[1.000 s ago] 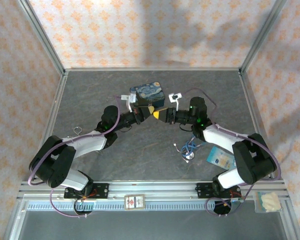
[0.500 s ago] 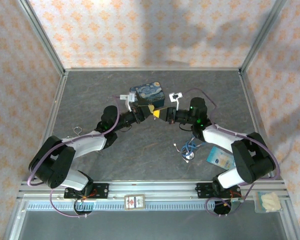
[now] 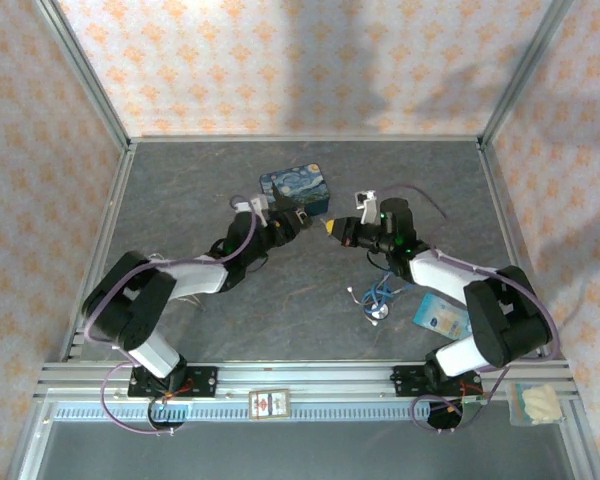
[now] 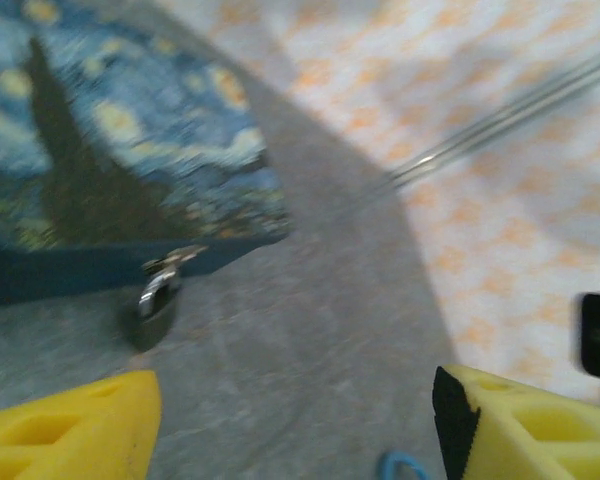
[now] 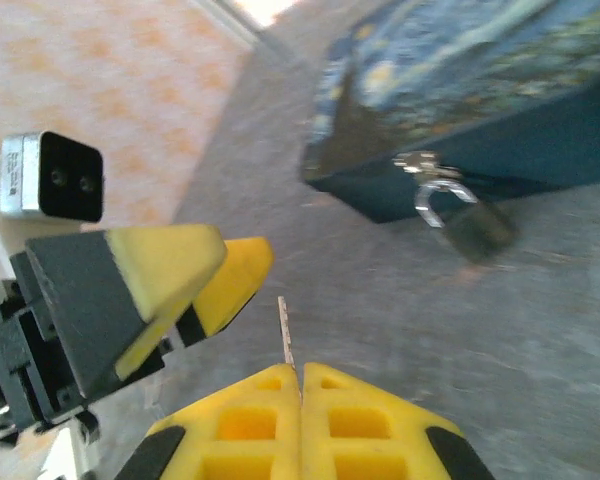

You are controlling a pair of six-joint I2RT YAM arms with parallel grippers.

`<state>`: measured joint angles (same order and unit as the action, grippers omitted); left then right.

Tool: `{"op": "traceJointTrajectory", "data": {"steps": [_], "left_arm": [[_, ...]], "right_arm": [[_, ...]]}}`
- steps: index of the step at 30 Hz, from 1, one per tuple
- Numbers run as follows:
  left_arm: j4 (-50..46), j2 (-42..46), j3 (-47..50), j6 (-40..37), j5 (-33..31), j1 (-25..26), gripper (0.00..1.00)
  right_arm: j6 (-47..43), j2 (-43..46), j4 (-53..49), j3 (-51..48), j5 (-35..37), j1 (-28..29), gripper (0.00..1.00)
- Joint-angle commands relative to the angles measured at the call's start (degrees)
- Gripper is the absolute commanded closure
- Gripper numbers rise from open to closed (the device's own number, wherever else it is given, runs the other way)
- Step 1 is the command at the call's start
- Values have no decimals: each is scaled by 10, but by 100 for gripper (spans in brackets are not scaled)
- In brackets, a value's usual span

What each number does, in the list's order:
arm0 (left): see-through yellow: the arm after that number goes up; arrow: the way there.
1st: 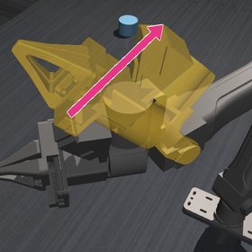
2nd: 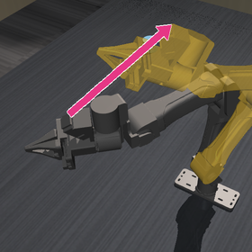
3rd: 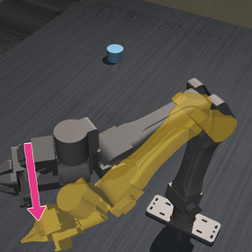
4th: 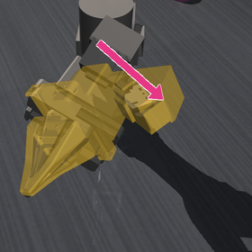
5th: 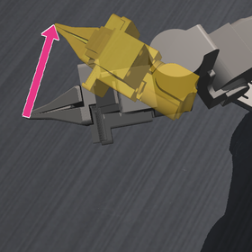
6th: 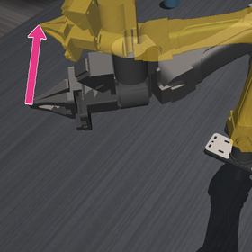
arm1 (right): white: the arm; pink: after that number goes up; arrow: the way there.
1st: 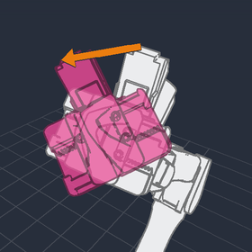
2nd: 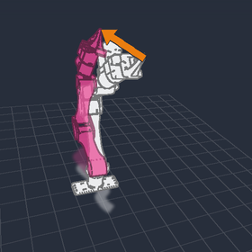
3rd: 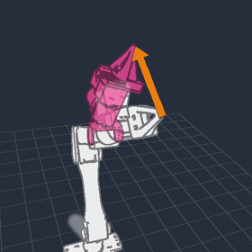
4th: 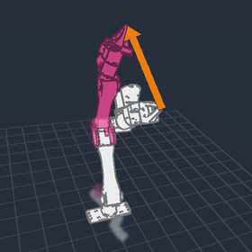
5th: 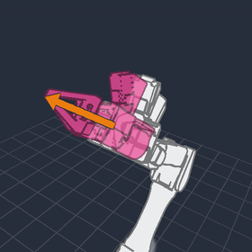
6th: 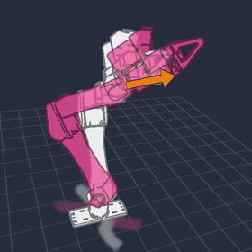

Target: Unlock a padlock with a key

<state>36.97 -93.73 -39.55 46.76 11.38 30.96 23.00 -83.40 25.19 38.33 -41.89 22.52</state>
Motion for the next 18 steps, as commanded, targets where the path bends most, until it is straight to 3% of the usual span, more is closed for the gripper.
{"op": "traceJointTrajectory", "data": {"steps": [1, 7, 13, 18], "left_arm": [[-54, -42, -45, -18, -61, 19, 35], [-58, -124, -105, -13, -80, 27, 41], [-107, -185, -159, -17, -145, 34, 41], [-111, -222, -185, -8, -158, 34, 42]], "right_arm": [[-25, 27, -36, 4, 75, -5, 100], [-33, 46, -41, -7, 83, -7, 100], [-35, 59, -36, -17, 89, -8, 100], [-36, 58, -32, -21, 89, -10, 100]]}}
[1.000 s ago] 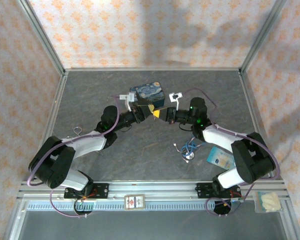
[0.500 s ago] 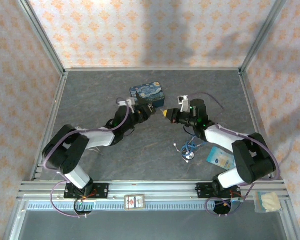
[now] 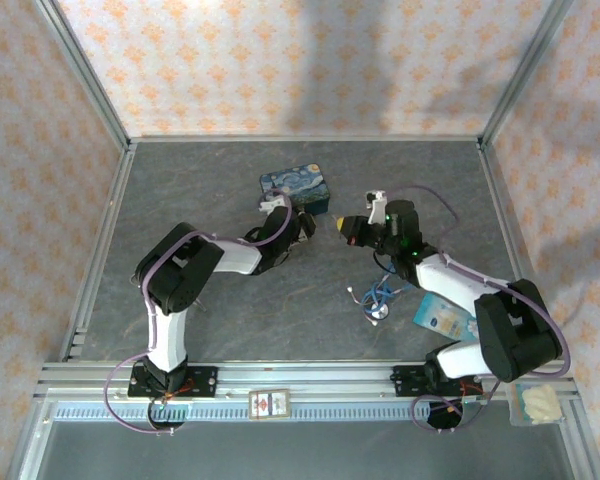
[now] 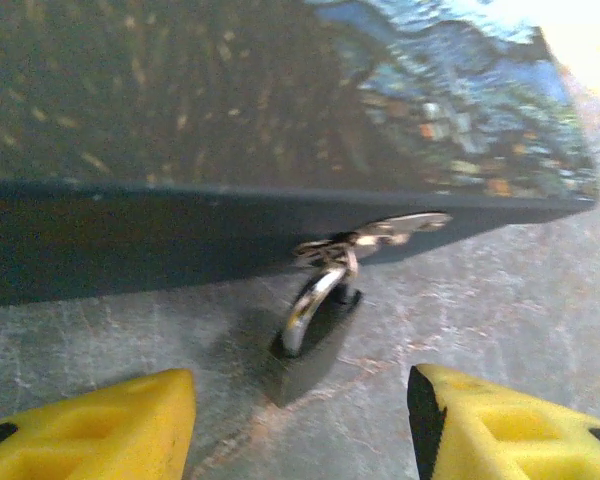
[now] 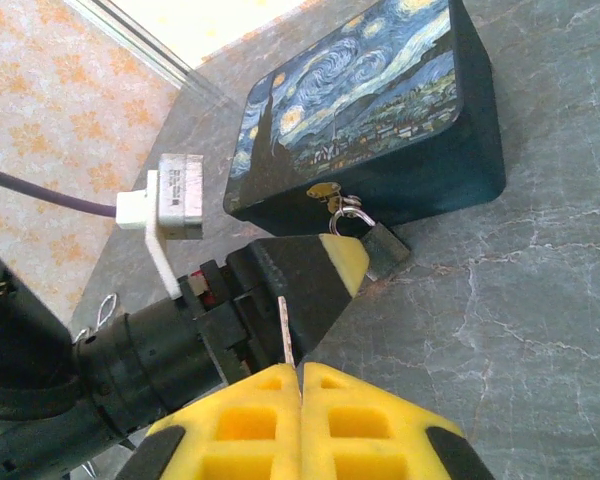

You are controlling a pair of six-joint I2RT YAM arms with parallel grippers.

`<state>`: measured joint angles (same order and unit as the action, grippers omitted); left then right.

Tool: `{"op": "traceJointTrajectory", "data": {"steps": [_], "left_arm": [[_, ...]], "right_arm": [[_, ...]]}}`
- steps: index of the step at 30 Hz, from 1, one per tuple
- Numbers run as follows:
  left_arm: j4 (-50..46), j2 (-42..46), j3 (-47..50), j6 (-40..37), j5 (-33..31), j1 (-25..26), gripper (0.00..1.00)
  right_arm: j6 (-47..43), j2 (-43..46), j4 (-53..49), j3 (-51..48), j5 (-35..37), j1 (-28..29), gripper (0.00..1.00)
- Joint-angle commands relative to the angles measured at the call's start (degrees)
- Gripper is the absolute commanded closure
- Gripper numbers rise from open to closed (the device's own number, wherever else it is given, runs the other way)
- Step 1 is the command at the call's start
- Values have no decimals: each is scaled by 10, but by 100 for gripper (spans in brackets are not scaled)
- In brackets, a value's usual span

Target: Unlock a padlock with a key

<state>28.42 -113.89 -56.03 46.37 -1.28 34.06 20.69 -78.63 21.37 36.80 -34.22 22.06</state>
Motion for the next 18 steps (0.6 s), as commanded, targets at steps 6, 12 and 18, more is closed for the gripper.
{"op": "traceJointTrajectory", "data": {"steps": [6, 12, 18], "left_arm": [[-11, -54, -43, 0, -31, 3, 50], [-8, -70, -54, 0, -37, 3, 71], [17, -45, -31, -1, -11, -2, 100]], "right_arm": [[-14, 13, 8, -9, 10, -8, 100], [-14, 16, 7, -13, 11, -9, 100], [-7, 1, 21, -24, -2, -11, 100]]}}
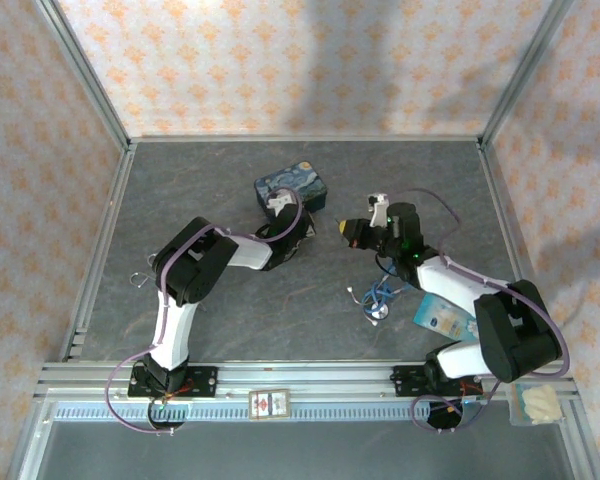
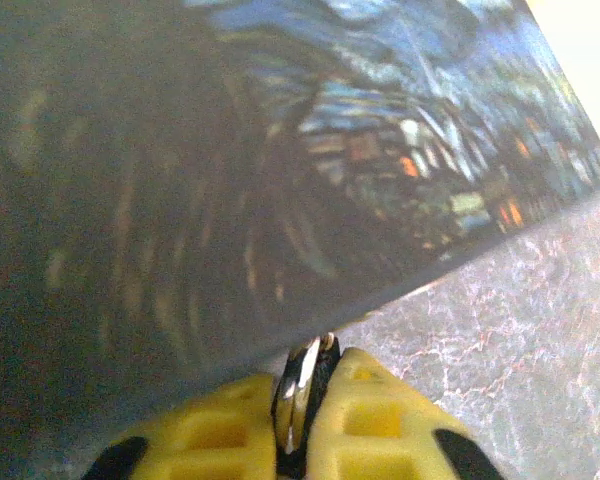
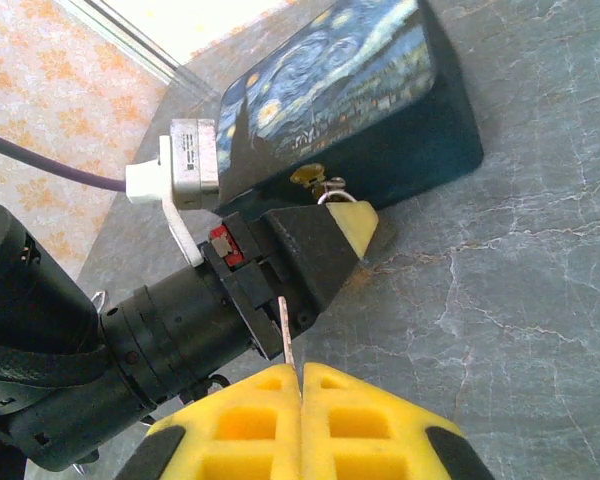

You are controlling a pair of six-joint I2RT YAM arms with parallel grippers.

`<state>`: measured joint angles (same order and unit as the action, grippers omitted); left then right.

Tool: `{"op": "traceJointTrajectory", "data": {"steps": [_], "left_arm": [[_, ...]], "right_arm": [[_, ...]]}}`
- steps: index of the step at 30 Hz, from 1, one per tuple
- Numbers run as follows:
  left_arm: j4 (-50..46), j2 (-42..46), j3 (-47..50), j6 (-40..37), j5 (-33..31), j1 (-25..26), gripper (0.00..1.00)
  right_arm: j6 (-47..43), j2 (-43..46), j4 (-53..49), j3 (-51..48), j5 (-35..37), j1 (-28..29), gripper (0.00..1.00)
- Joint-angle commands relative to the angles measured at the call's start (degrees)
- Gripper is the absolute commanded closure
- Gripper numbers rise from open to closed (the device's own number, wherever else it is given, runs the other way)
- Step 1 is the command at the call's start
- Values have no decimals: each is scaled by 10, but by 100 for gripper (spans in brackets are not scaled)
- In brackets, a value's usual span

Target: Unlock a padlock with a key

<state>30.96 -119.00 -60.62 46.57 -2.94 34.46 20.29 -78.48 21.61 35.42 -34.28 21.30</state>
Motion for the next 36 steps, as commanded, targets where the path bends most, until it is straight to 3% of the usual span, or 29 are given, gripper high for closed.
{"op": "traceJointTrajectory", "data": {"steps": [1, 13, 23, 36], "left_arm": [[-6, 14, 19, -2, 21, -9, 100], [166, 93, 136, 118, 255, -58, 100], [347, 112, 196, 251, 326, -71, 100], [373, 110, 195, 267, 337, -73, 100]], "right_arm": [[5, -9, 29, -15, -11, -5, 100], [106, -127, 198, -40, -134, -5, 100], [182, -192, 338, -50, -198, -4, 100], [252, -252, 451, -43, -206, -5, 100]]}}
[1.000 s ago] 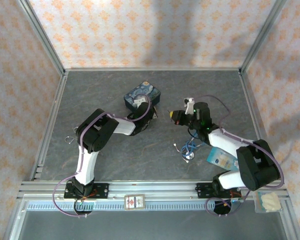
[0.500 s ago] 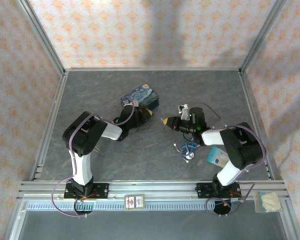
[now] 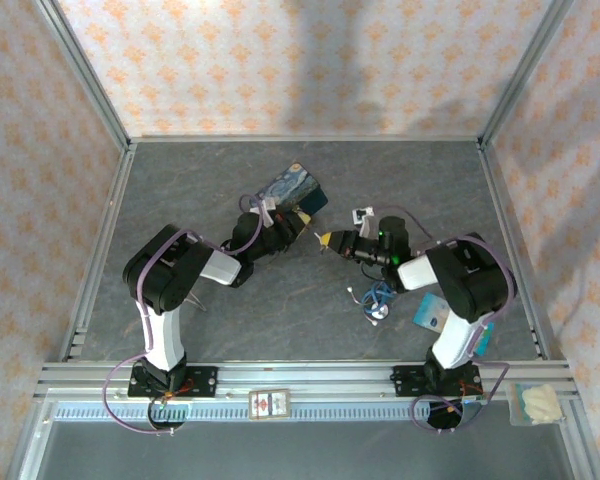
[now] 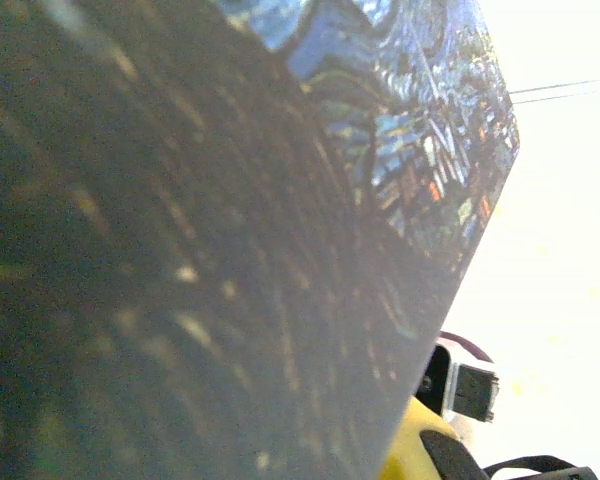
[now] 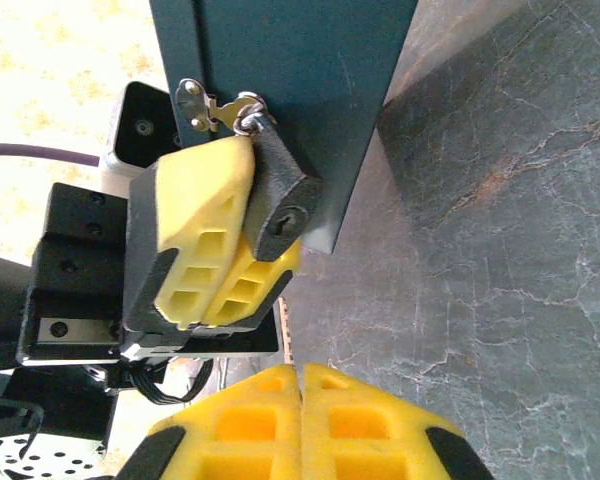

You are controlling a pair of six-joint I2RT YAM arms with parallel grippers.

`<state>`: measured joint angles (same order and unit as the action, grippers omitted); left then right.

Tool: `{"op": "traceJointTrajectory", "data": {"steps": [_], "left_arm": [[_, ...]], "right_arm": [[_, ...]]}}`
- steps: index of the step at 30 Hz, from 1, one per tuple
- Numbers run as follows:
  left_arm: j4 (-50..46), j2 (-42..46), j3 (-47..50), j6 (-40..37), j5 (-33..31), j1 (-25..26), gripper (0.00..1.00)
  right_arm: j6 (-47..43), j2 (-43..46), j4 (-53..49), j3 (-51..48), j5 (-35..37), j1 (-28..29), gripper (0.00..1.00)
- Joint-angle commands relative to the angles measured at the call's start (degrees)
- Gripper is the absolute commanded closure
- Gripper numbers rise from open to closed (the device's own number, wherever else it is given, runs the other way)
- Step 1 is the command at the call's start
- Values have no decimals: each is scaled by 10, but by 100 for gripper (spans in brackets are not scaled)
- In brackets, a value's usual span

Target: Unlock a padlock with a key

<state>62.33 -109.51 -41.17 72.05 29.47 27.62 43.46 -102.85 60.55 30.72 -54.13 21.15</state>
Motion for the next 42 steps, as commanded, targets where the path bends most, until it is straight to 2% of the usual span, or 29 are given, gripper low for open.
{"op": "traceJointTrajectory", "data": {"steps": [1, 32, 42], "left_arm": [[61, 16, 2, 13, 13, -4, 100], [80, 14, 11, 10, 17, 7, 100], [84, 9, 2, 7, 39, 13, 100]], "right_arm": [[21, -11, 64, 5, -4, -4, 100], [45, -46, 117, 34, 9, -5, 100], [56, -63, 175, 44, -57, -5, 100]]}}
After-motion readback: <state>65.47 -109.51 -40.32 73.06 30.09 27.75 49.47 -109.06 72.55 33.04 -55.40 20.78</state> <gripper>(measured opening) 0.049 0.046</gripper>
